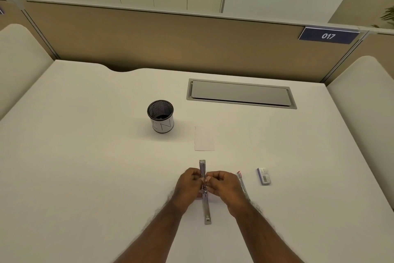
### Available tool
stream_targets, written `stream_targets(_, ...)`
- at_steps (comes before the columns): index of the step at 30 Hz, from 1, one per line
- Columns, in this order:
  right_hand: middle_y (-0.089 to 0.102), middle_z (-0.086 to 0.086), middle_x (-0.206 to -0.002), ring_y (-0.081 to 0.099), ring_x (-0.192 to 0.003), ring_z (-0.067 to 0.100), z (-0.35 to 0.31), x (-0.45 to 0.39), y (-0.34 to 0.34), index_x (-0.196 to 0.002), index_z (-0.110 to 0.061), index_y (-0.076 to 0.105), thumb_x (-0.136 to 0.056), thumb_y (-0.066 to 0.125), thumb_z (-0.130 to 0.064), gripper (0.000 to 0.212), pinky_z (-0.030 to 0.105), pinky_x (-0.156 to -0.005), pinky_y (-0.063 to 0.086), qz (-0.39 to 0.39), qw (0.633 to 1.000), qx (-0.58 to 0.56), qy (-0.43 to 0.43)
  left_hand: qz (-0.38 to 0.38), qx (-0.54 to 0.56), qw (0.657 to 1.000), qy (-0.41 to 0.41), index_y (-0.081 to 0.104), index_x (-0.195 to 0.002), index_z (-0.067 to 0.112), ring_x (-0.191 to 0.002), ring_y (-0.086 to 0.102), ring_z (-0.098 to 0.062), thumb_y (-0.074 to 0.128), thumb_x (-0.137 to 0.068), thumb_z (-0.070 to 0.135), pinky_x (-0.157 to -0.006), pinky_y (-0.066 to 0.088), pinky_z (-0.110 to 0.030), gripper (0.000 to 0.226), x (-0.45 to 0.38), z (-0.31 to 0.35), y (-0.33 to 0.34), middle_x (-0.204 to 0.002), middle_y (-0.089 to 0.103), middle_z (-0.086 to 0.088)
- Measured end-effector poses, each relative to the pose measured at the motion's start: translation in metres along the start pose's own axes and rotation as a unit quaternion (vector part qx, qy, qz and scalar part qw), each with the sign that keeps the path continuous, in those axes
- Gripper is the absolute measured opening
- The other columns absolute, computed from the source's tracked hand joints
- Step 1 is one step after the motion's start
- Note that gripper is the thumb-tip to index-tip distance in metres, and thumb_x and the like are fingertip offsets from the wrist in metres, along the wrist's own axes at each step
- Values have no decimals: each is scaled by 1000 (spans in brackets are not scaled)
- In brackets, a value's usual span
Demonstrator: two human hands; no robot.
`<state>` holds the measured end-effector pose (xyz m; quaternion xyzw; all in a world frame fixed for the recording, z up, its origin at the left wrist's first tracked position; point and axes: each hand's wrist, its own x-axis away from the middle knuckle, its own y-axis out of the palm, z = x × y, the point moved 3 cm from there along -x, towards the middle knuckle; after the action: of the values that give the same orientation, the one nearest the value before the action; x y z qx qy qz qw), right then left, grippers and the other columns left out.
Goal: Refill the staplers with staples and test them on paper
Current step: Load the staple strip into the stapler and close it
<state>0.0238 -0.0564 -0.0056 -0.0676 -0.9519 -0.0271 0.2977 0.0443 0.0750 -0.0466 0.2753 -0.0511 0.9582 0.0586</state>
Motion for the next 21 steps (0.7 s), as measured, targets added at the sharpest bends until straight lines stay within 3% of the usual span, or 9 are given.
stream_targets(6, 76, 9, -90, 74, -82, 16, -15, 5, -9, -97, -6, 71, -88, 66, -7, 11, 26, -68, 58, -26, 1000, 14, -2, -61, 105, 993, -17, 63, -109, 3, -75, 69, -21, 69, -88, 14, -77, 57, -36, 24, 4, 5, -11, -87, 75, -11)
stream_targets(12, 75, 15, -84, 72, -73, 21, -33, 14, -18, -99, -8, 66, -82, 73, -7, 18, 30, -67, 59, -2, 999, 28, -41, -123, 228, 966, -19, 62, -110, 10, -82, 70, -20, 75, -78, 25, -75, 58, -38, 38, 12, 22, -10, -100, 74, -9)
stream_targets(16, 74, 11, -74, 70, -66, 18, -52, 23, -18, -87, -8, 72, -83, 71, -3, 7, 26, -63, 59, 9, 992, 78, -95, -154, 296, 942, -15, 71, -112, 20, -89, 70, -19, 76, -74, 26, -77, 58, -37, 39, 15, 36, -7, -99, 73, -6)
stream_targets(21, 75, 4, -78, 72, -69, 9, -76, 34, -18, -87, -9, 75, -84, 66, 4, 15, 14, -63, 55, 11, 984, 116, -137, -196, 292, 936, -6, 70, -119, 22, -91, 69, -19, 72, -80, 29, -77, 58, -33, 39, 21, 49, -3, -107, 71, -10)
